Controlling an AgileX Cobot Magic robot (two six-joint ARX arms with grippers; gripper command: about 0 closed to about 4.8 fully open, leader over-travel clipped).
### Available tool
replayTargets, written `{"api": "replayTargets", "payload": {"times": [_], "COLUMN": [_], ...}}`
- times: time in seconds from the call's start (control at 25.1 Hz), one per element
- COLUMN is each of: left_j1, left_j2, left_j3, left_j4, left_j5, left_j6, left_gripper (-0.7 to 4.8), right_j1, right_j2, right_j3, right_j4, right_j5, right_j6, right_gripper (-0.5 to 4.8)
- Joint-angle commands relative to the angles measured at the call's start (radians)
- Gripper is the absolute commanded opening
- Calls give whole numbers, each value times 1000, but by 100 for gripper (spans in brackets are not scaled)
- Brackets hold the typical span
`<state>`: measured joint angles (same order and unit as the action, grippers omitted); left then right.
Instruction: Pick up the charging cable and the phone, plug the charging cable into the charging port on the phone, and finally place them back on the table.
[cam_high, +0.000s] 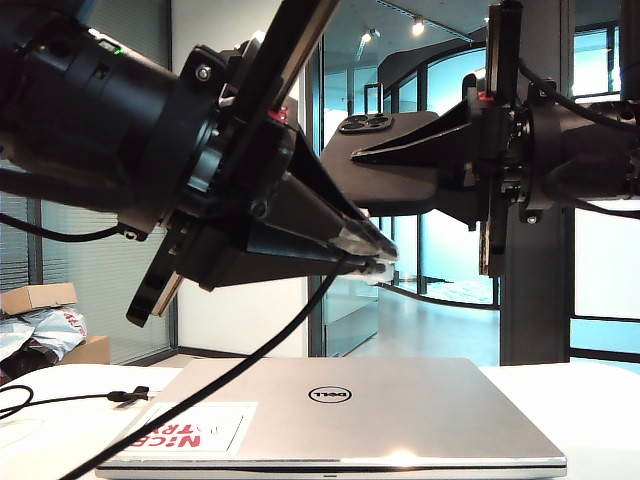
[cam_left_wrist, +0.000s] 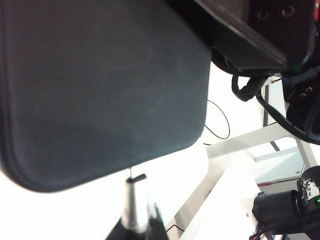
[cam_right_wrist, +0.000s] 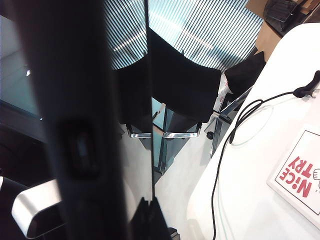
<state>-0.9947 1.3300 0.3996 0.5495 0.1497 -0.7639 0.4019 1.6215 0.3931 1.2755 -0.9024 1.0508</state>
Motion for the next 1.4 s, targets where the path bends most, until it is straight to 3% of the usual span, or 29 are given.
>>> {"api": "replayTargets", "payload": {"times": [0.04,0.16,0.4,0.84,1.24,1.4], "left_j1": [3,3,10,10,10,11], "left_j2": [-3,-3,-3,-3,-3,-3], "left_j3": [3,3,3,4,3,3], "left_j4": [28,28,37,73,55,51], "left_j5": [-18,-18,-18,-18,-18,-18], "left_j6": [-3,4,23,23,25,27], "left_gripper": [-6,-6,-6,-6,-6,-6], "right_j1": [4,-5,-35,16,16,16], "right_j2": [-6,-6,-4,-4,-3,-3], "right_j3": [4,4,3,3,4,4], "right_j4": [45,45,36,38,-15,-48], "right_j5": [-40,-46,-95,9,-126,-117], "right_j6": [22,73,64,25,-32,-29], "right_gripper": [-5,-5,-5,-5,-5,-5]}}
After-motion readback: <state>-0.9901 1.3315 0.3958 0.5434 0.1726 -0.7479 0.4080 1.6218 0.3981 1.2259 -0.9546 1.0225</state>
